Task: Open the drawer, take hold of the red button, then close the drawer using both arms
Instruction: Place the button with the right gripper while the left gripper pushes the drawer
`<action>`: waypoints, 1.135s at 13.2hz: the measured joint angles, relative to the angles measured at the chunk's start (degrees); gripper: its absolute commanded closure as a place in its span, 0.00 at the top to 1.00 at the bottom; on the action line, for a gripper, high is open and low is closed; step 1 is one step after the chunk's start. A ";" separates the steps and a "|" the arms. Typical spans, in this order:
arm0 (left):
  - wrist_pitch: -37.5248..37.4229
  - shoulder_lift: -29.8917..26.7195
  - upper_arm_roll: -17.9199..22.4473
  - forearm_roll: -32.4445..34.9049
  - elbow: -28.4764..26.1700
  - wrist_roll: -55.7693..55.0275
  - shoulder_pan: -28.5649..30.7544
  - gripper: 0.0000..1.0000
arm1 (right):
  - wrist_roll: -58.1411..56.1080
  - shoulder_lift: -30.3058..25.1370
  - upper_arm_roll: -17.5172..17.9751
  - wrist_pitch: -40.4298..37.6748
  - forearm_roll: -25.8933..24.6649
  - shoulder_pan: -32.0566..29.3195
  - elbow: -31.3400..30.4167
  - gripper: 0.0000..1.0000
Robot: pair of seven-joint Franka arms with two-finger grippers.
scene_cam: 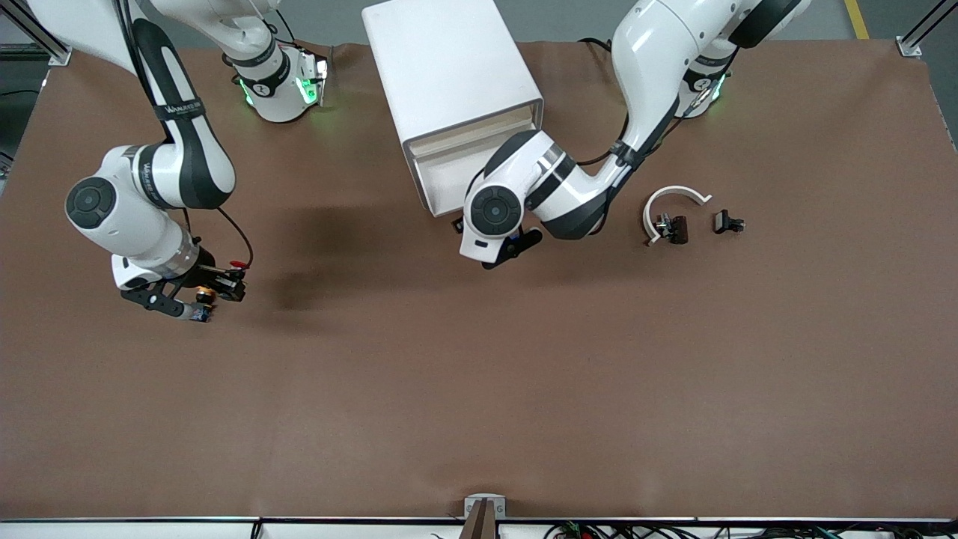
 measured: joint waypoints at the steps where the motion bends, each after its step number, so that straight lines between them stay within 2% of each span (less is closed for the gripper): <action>1: -0.37 0.00 -0.54 -1.03 -0.04 -0.95 0.00 1.00 | 0.00 0.85 -0.02 1.37 -0.46 -0.26 -0.25 0.00; 9: -0.96 1.52 -5.57 -4.47 -0.91 -5.72 -0.01 1.00 | -0.19 7.72 -0.04 8.64 -0.98 -2.78 -0.42 0.00; 12: -1.05 2.36 -6.33 -6.23 -0.98 -5.72 -0.02 1.00 | -0.19 10.61 -0.06 13.13 -0.98 -3.02 -0.45 0.00; 15: -1.08 2.63 -6.61 -6.60 -0.99 -5.69 -0.02 1.00 | -0.19 12.13 -0.06 14.32 -0.98 -3.17 -0.30 0.00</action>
